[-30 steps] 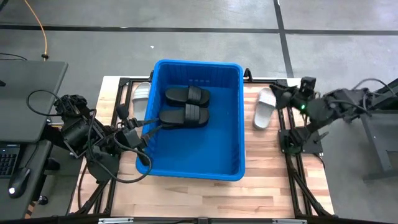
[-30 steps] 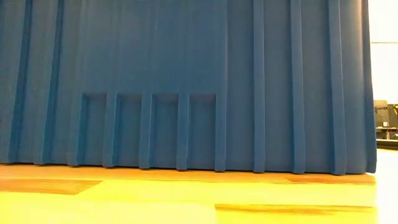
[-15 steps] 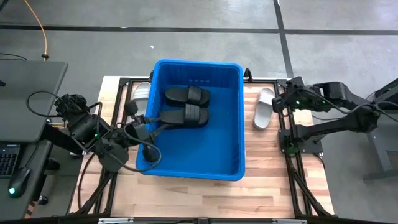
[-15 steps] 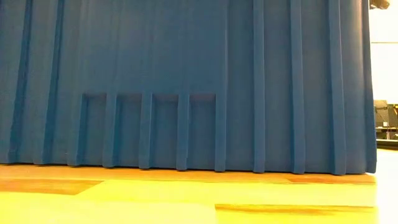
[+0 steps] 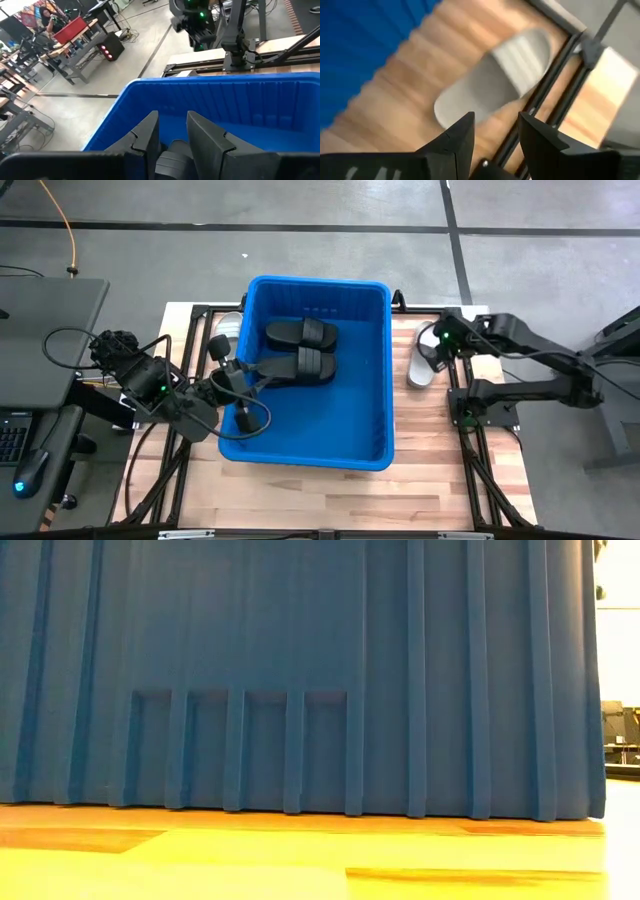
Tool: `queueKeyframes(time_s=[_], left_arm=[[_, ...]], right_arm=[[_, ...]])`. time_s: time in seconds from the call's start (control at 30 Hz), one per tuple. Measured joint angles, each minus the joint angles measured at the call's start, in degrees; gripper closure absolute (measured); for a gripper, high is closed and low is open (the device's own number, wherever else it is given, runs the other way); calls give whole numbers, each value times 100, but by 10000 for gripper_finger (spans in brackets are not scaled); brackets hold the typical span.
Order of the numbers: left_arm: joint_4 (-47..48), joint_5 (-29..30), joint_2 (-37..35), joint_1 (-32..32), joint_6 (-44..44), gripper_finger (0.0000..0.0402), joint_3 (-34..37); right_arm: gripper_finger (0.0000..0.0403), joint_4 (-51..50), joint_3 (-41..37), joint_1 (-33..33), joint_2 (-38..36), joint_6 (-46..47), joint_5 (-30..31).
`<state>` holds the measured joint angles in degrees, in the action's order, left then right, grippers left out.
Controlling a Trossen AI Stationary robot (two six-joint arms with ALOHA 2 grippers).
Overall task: Pick and place slides into bin
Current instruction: Put the right white slipper into the bin
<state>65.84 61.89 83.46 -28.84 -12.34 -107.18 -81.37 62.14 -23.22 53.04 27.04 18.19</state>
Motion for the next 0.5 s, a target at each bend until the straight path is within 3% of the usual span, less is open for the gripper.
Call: queueKeyframes(time_s=[0.3, 0.5], left_arm=[[9, -86, 0, 2, 9, 309, 0], [9, -60, 0, 2, 7, 309, 0]], right_arm=[[265, 867, -1181, -193, -24, -628, -521], [265, 962, -1631, -189, 429, -1332, -217]])
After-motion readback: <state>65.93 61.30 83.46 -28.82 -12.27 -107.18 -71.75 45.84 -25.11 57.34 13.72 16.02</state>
